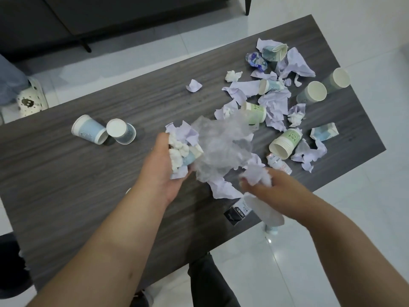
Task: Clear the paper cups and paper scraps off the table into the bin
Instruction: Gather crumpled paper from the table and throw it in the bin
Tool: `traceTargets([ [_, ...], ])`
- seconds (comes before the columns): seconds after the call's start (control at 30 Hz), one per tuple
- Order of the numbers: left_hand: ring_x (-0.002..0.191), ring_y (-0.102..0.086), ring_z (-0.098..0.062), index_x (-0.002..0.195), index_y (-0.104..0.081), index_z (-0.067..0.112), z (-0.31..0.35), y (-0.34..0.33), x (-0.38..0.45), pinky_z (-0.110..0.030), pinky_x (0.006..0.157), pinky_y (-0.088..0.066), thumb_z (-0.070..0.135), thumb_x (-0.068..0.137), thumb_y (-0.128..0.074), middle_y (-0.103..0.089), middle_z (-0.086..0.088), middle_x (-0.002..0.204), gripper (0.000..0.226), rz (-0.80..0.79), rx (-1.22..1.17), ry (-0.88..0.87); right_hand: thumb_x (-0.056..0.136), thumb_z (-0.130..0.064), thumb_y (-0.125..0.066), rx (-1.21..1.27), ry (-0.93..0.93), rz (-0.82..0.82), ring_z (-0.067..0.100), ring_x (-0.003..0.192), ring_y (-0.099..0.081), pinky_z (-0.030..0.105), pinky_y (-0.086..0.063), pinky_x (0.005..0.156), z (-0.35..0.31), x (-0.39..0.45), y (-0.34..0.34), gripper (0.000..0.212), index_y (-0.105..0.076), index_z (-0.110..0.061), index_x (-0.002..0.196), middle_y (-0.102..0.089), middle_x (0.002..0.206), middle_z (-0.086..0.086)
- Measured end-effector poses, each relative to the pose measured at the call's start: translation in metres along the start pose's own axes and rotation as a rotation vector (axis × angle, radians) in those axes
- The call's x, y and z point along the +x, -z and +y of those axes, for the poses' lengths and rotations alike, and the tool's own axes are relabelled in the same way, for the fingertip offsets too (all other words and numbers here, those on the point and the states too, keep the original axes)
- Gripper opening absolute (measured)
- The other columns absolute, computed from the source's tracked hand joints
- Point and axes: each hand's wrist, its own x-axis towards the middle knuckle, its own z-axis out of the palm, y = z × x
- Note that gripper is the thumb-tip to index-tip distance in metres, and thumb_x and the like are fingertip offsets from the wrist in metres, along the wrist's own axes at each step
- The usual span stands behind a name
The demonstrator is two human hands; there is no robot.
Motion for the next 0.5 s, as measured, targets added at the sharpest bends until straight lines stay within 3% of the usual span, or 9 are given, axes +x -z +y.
traceTargets([
  [0.07, 0.062, -0.058, -0.018, 0.082, -0.066, 0.022, 0.0, 0.003, -0.004, -0.027, 0.062, -0.04, 0.049, 0.078, -0.069, -0.065, 0.002, 0.071, 0.027, 0.145, 0.215, -0.069, 0.074, -0.08, -0.075, 0.212, 0.011, 0.013, 0.002, 0.08, -0.074, 0.031, -0.053, 0.074, 0.003, -0.006, 0.012, 0.045, -0.073, -0.053, 0.11, -0.077, 0.089, -0.021],
  [0.17, 0.044, -0.047, -0.012, 0.054, -0.058, 0.027, 0.004, 0.006, -0.015, -0.021, 0.043, -0.036, 0.054, 0.074, -0.068, -0.054, 0.011, 0.053, 0.035, 0.223, 0.546, -0.187, 0.078, -0.085, -0.069, 0.622, 0.028, -0.156, 0.006, 0.075, -0.071, 0.028, -0.052, 0.07, -0.002, -0.016, 0.022, 0.053, -0.079, -0.046, 0.112, -0.075, 0.086, -0.018],
  [0.27, 0.037, -0.043, -0.009, 0.058, -0.06, 0.022, 0.004, 0.01, -0.026, -0.019, 0.035, -0.033, 0.053, 0.082, -0.067, -0.051, 0.007, 0.048, 0.04, 0.244, 0.699, -0.312, 0.086, -0.086, -0.055, 0.924, -0.022, -0.108, 0.029, 0.112, -0.076, 0.039, -0.063, 0.087, -0.016, -0.02, 0.023, 0.078, -0.083, -0.018, 0.116, -0.079, 0.119, 0.012],
  [0.3, 0.04, -0.044, -0.009, 0.064, -0.061, 0.016, 0.003, 0.013, -0.03, -0.021, 0.038, -0.035, 0.054, 0.083, -0.068, -0.053, 0.002, 0.05, 0.042, 0.258, 0.724, -0.358, 0.089, -0.081, -0.059, 0.991, -0.046, -0.051, 0.032, 0.108, -0.077, 0.041, -0.064, 0.085, -0.025, -0.022, 0.021, 0.072, -0.084, -0.014, 0.101, -0.08, 0.112, 0.013],
  [0.37, 0.045, -0.044, -0.011, 0.076, -0.063, 0.008, 0.001, 0.018, -0.043, -0.025, 0.042, -0.036, 0.056, 0.083, -0.069, -0.053, 0.0, 0.054, 0.049, 0.264, 0.709, -0.383, 0.094, -0.056, -0.07, 1.126, -0.028, 0.051, 0.019, 0.073, -0.079, 0.03, -0.063, 0.062, -0.041, -0.028, 0.013, 0.048, -0.075, -0.018, 0.066, -0.077, 0.076, 0.002],
  [0.43, 0.046, -0.044, -0.012, 0.078, -0.068, 0.012, -0.004, 0.023, -0.058, -0.025, 0.041, -0.037, 0.06, 0.078, -0.068, -0.054, 0.003, 0.058, 0.048, 0.221, 0.599, -0.287, 0.091, -0.035, -0.076, 1.214, -0.005, 0.125, 0.014, 0.05, -0.071, 0.022, -0.056, 0.047, -0.06, -0.034, 0.001, 0.036, -0.068, -0.018, 0.06, -0.068, 0.056, -0.001],
  [0.5, 0.045, -0.045, -0.014, 0.071, -0.069, 0.018, -0.01, 0.03, -0.069, -0.023, 0.041, -0.036, 0.061, 0.075, -0.068, -0.056, 0.0, 0.062, 0.043, 0.155, 0.437, -0.124, 0.087, -0.028, -0.077, 1.275, 0.074, 0.037, 0.019, 0.056, -0.071, 0.025, -0.057, 0.052, -0.081, -0.035, -0.019, 0.024, -0.069, -0.015, 0.068, -0.068, 0.061, 0.002],
])
